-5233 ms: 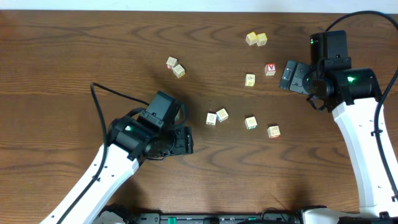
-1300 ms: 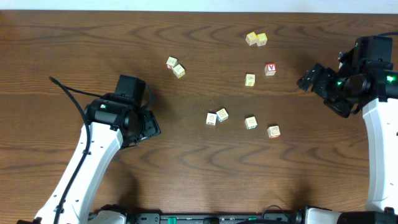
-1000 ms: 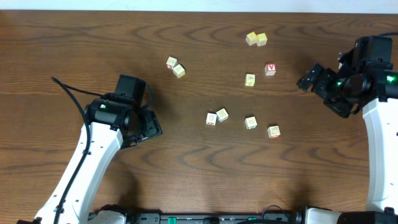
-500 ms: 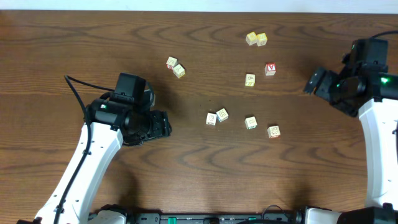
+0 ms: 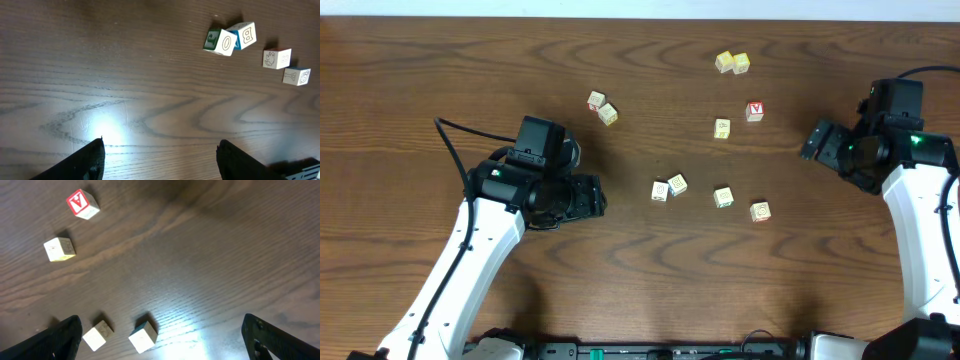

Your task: Lift 4 blocks

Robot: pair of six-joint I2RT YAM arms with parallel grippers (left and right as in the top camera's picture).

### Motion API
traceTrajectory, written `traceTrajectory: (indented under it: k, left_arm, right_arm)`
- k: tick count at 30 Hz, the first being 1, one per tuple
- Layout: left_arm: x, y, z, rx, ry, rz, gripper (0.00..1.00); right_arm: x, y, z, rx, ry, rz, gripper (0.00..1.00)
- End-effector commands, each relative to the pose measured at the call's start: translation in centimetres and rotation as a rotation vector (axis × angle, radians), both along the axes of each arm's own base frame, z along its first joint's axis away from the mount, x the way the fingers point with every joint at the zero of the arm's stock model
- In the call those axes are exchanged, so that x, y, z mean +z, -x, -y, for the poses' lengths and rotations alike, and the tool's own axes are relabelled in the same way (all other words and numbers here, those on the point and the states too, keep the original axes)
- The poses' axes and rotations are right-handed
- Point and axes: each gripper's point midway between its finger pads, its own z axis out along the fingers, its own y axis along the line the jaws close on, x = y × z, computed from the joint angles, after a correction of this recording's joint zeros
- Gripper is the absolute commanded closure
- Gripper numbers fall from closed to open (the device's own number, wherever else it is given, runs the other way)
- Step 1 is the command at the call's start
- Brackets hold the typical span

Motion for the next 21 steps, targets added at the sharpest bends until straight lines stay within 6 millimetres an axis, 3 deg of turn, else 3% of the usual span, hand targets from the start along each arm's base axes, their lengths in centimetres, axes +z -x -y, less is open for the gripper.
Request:
traceTrajectory:
  k: [1,21]
  left_arm:
    - [-0.57,0.35,0.07,0.006,0.002,-0.024,0.28]
    - [-0.55,0.17,0.21,-0.025,-0.002,-0.003,0.28]
  right_arm:
    - [0.13,-0.06,-0.77,0.032,-0.004,0.011,0.01]
    - [0.21,-0.19,-1.19,0.043,-0.026,0.018,0.01]
